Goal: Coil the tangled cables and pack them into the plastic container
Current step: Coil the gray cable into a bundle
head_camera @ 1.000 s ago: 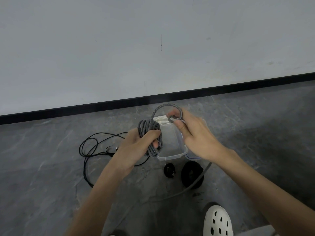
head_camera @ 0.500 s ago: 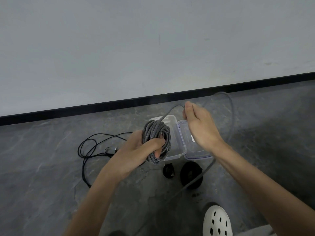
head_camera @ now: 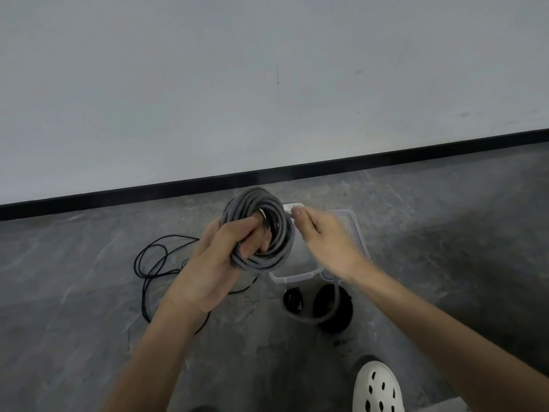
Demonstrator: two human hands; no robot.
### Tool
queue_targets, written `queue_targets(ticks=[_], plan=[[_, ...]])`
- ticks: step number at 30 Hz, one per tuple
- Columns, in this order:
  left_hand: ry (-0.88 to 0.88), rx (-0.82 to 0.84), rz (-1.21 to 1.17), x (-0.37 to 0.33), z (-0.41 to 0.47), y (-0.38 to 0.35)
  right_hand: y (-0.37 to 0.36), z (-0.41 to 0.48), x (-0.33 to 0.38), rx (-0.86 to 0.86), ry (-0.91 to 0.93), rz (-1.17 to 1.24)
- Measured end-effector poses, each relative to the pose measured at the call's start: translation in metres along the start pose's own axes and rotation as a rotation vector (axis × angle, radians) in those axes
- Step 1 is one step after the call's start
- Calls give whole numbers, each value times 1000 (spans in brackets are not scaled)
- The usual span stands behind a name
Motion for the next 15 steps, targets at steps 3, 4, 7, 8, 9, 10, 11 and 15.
queue_targets(ticks=[3, 4, 7, 8, 9, 10, 11, 15], plan=[[-21, -94, -21, 0, 1, 2, -10, -3, 5, 51, 31, -72], [-23, -128, -24, -1, 1, 3, -14, -4, 7, 80, 32, -89], [-27, -206, -41, -2, 2, 3, -21, -8, 8, 146, 44, -101], [-30, -230, -49, -2, 2, 3, -23, -10, 9, 161, 42, -98], [-36, -257, -68, -2, 3, 2, -24, -12, 10, 172, 37, -91], [-41, -287, -103, -1, 3, 2, -25, -15, 11, 182, 32, -85], [-46, -317, -142, 0, 3, 3, -26, -16, 13, 192, 27, -81], [-63, -409, -71, 3, 4, 4, -32, -19, 21, 221, -2, -83]])
Point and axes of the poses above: each hand's wrist, its own z-axis towards the middle knuckle, its own y-axis out of the back of the hand, x = y × z, the point moved 3 cm from there along z, towards the middle knuckle, and after that the axes turned 14 degrees about x, right-handed, at the moved point
